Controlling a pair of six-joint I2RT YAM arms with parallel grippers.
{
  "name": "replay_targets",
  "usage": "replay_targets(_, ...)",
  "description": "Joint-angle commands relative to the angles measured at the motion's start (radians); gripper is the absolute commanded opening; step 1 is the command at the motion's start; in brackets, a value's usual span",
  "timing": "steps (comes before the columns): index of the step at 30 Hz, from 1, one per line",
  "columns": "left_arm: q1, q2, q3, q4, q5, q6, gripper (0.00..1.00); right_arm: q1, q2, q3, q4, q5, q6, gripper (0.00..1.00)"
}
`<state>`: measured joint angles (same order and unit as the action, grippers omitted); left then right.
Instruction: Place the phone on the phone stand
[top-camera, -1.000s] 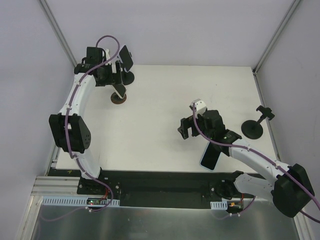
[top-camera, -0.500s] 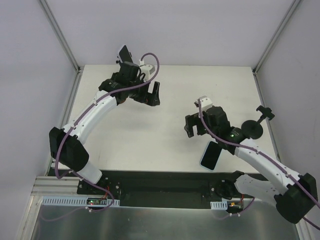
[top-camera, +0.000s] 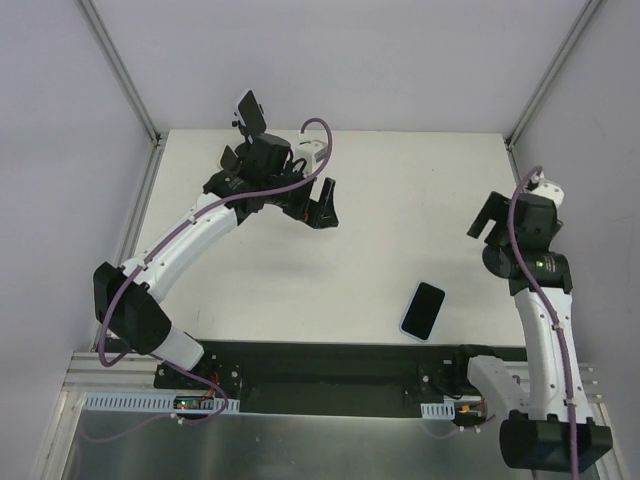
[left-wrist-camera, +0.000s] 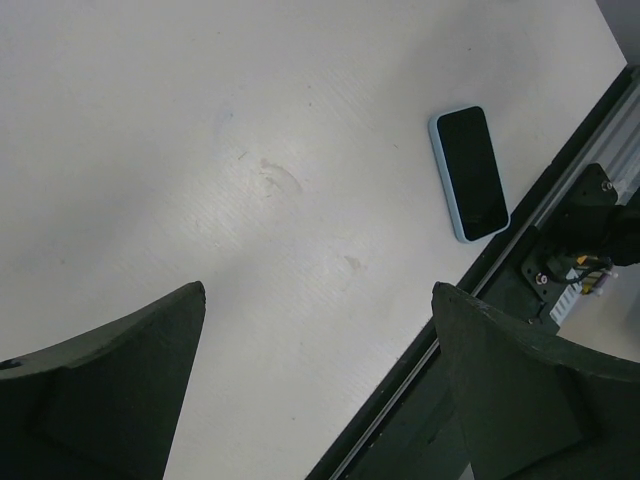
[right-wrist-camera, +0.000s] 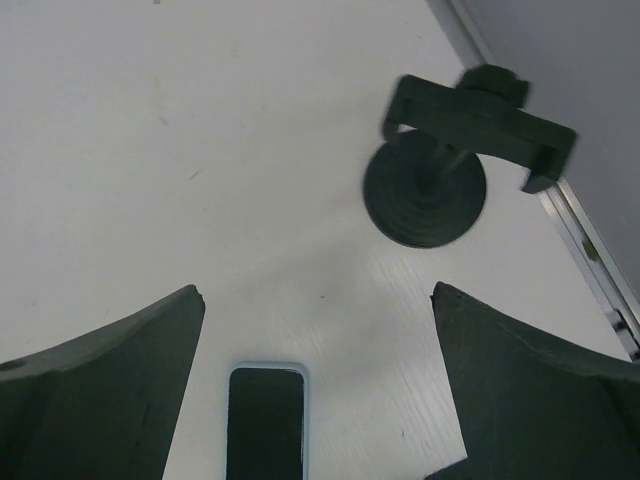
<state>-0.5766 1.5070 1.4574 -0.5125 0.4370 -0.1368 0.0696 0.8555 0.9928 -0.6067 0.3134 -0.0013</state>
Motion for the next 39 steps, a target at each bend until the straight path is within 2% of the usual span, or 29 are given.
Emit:
replay_targets(1, -0.009, -0.010, -0.023, 0.057, 0.057, -0.029, 0.94, -0.227, 0.033, 0.063, -0.094, -0.066, 0.102, 1.00)
replay_targets(3, -0.009, 0.011, -0.019, 0.057, 0.068, -0.040, 0.94, -0.327, 0.056, 0.090, -0.113, -0.089, 0.112, 1.00)
replay_targets(5, -0.011, 0.009, -0.017, 0.058, 0.117, -0.050, 0.94, -0.355, 0.068, 0.099, -0.110, -0.077, 0.103, 1.00)
replay_targets(9, -0.009, -0.005, -0.026, 0.074, 0.121, -0.058, 0.94, -0.390, 0.106, 0.109, -0.100, -0.001, 0.096, 1.00)
replay_targets(14, -0.012, -0.018, -0.026, 0.078, 0.125, -0.057, 0.94, -0.392, 0.155, 0.112, -0.021, 0.021, 0.077, 1.00)
replay_targets(18, -0.012, -0.002, -0.025, 0.081, 0.179, -0.079, 0.94, -0.392, 0.232, 0.182, -0.022, -0.045, 0.012, 1.00)
replay_targets(23, -0.014, -0.008, -0.026, 0.086, 0.181, -0.076, 0.94, -0.392, 0.243, 0.178, 0.054, -0.134, 0.007, 1.00)
replay_targets(33, -0.014, -0.008, -0.023, 0.086, 0.210, -0.086, 0.94, -0.390, 0.298, 0.188, 0.048, 0.002, 0.040, 0.99)
replay_targets(39, -0.014, -0.025, -0.028, 0.089, 0.201, -0.081, 0.94, -0.390, 0.352, 0.210, 0.042, 0.012, 0.009, 1.00)
